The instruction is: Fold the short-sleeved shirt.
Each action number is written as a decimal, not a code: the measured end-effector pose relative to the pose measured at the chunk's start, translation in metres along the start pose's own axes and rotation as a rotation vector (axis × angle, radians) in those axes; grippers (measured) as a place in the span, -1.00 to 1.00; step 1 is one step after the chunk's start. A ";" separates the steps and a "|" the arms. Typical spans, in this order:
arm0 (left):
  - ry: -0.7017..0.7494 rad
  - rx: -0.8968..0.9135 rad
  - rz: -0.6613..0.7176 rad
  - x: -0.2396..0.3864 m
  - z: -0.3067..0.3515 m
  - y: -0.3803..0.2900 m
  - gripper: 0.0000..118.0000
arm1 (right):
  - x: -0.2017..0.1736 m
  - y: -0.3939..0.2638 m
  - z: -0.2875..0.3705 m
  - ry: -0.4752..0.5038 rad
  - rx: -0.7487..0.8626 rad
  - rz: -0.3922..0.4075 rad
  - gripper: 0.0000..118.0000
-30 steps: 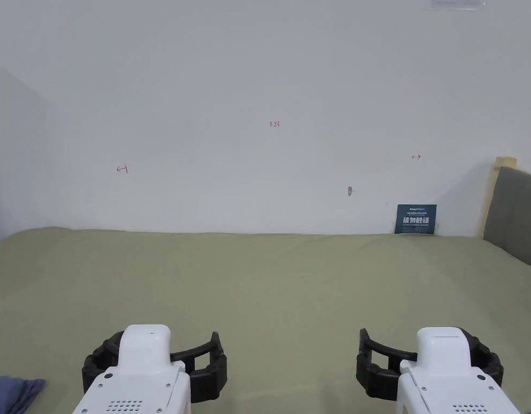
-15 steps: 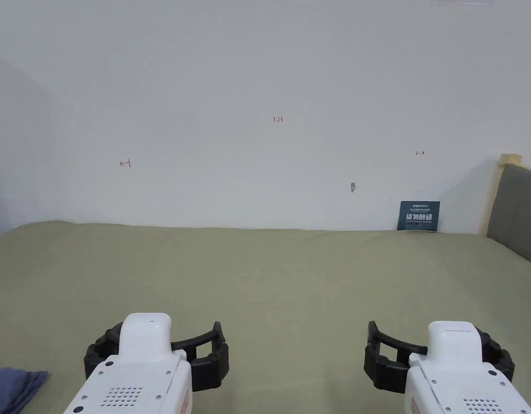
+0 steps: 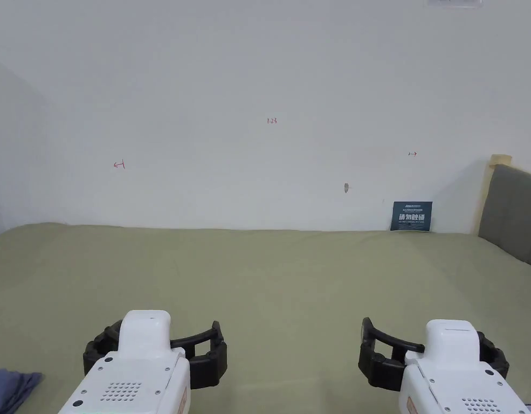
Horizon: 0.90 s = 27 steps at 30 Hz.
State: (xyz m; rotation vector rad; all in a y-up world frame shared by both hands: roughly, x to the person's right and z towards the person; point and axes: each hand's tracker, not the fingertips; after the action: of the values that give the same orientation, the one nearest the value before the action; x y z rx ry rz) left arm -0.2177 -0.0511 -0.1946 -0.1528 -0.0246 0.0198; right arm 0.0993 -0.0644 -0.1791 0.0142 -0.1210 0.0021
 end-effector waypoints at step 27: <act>0.024 -0.022 0.013 -0.007 -0.017 0.017 1.00 | 0.014 0.031 -0.034 0.076 -0.174 -0.061 1.00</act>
State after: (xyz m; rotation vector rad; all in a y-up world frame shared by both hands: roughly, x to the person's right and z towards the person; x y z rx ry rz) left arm -0.2247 -0.0367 -0.2145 -0.1751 0.0002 0.0302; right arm 0.1168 -0.0326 -0.2107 -0.1556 -0.0439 -0.0690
